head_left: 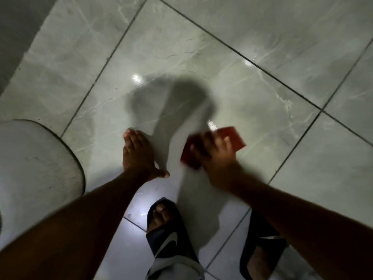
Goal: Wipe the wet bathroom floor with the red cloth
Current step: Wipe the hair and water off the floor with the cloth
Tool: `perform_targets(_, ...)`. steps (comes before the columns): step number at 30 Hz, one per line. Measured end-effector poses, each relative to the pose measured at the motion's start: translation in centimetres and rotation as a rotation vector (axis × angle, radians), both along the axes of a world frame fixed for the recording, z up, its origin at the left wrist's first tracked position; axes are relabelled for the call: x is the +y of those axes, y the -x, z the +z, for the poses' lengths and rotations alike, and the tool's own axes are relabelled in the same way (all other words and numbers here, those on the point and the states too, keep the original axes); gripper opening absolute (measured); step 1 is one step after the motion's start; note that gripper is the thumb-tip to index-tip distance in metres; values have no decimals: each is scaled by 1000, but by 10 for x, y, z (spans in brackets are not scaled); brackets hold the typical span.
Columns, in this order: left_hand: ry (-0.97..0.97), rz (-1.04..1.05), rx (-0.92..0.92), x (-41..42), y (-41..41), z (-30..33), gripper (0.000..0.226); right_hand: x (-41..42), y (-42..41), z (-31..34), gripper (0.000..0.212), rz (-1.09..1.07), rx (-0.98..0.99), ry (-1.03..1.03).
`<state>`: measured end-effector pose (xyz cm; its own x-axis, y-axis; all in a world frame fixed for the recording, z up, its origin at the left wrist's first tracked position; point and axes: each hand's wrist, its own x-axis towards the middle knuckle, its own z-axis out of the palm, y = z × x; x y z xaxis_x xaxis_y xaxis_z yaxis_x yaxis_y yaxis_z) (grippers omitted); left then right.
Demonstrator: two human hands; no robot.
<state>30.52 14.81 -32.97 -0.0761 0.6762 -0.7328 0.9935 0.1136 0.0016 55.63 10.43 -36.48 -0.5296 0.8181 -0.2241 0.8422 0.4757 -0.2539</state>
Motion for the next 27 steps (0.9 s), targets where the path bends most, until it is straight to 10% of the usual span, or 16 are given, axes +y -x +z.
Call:
perform_targets(3, 1, -2, 3, 1, 0, 1, 174, -21, -48, 2, 56, 845, 3, 31)
perform_targets(5, -3, -7, 13, 2, 3, 0, 174, 36, -80, -6, 54, 949, -37, -52)
perform_targets(13, 23, -22, 30, 4, 2, 2, 174, 110, -74, 7, 63, -836, -106, 14)
perform_targets(16, 19, -29, 19, 4, 1, 2, 172, 12, -27, 7, 60, -1045, -142, 68)
perform_targets(20, 18, -27, 8, 5, -2, 4, 170, -51, 54, 11, 71, -478, -49, 131)
perform_targets(24, 22, 2, 12, 4, -1, 6, 172, 82, 16, -4, 53, 421, -20, -15)
perform_targets(27, 16, 23, 14, 7, -3, 8, 173, 150, -61, -9, 56, 162, -111, -44)
